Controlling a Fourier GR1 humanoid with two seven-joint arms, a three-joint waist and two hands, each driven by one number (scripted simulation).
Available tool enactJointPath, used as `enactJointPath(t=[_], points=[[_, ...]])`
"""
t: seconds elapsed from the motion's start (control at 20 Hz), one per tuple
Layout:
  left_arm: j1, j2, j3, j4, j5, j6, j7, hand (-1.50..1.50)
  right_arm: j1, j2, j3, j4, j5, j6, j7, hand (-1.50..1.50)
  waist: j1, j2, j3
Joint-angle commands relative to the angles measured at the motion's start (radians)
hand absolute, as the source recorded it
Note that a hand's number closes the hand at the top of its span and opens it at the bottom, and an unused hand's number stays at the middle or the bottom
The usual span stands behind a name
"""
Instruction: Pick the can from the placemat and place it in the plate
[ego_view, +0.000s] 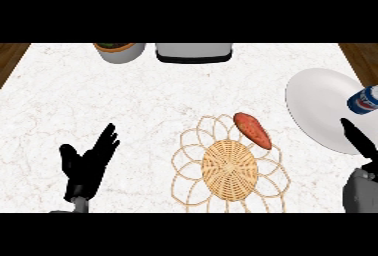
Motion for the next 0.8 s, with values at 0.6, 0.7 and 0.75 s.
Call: enactJointPath(t=[0.6,0.7,0.75], points=[[0.018,-0.01,0.015,-0.049,-0.035,-0.01,0.062,0.0,0.524,0.069,0.502,-0.488,0.23,-0.1,0.4,-1.5,0.006,0.006,-0.005],[-0.001,-0.074,-0.03,-0.015,-0.068,0.03,0.056,0.0,0.53,0.069,0.605,-0.466,0.278,-0.204,0.454,-1.5,0.006,0.007,-0.005],[0.045,-0.082,-0.051,-0.008,-0.091,0.022,0.005,0.0,0.517,0.07,0.598,-0.391,0.188,-0.235,0.335,-1.5,0.007,0.007,-0.004]])
